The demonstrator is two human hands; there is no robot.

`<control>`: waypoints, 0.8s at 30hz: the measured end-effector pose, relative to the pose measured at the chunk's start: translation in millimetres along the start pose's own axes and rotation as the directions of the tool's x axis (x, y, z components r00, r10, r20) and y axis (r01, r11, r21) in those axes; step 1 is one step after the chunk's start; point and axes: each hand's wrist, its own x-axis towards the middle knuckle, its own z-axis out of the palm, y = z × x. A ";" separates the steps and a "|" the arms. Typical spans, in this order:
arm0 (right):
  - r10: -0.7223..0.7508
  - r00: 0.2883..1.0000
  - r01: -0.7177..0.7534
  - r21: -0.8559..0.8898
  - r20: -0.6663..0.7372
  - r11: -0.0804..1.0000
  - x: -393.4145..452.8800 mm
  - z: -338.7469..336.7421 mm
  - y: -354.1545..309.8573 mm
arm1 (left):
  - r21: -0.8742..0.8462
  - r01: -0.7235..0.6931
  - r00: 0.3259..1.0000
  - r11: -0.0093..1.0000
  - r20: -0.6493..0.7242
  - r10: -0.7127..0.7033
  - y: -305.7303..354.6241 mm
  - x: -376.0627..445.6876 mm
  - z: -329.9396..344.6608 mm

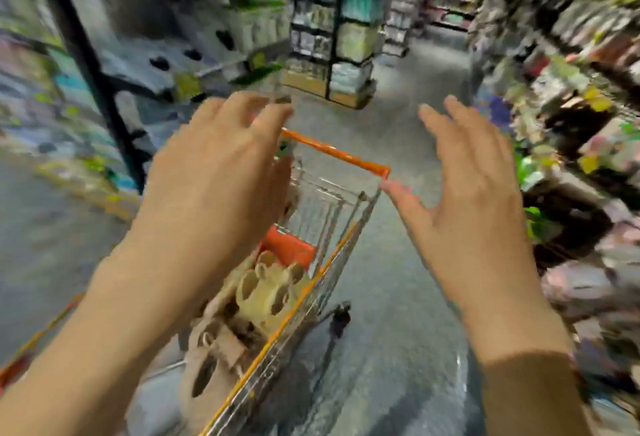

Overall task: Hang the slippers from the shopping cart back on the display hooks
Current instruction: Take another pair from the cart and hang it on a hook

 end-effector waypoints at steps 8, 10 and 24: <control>-0.283 0.950 0.203 0.421 0.135 0.884 -12.3 89.1 -118.2 | 0.339 0.474 0.874 0.812 -0.074 -0.480 -111.3 -127.7 -58.6; -0.354 0.921 0.231 0.498 0.166 0.835 -20.1 109.0 -138.6 | 0.369 0.598 0.791 0.712 -0.127 -0.599 -122.7 -158.6 -61.0; -0.441 0.840 0.146 0.653 0.315 0.744 -121.7 318.0 -111.9 | 0.211 0.859 0.429 0.467 0.203 -0.880 -133.9 -242.4 155.9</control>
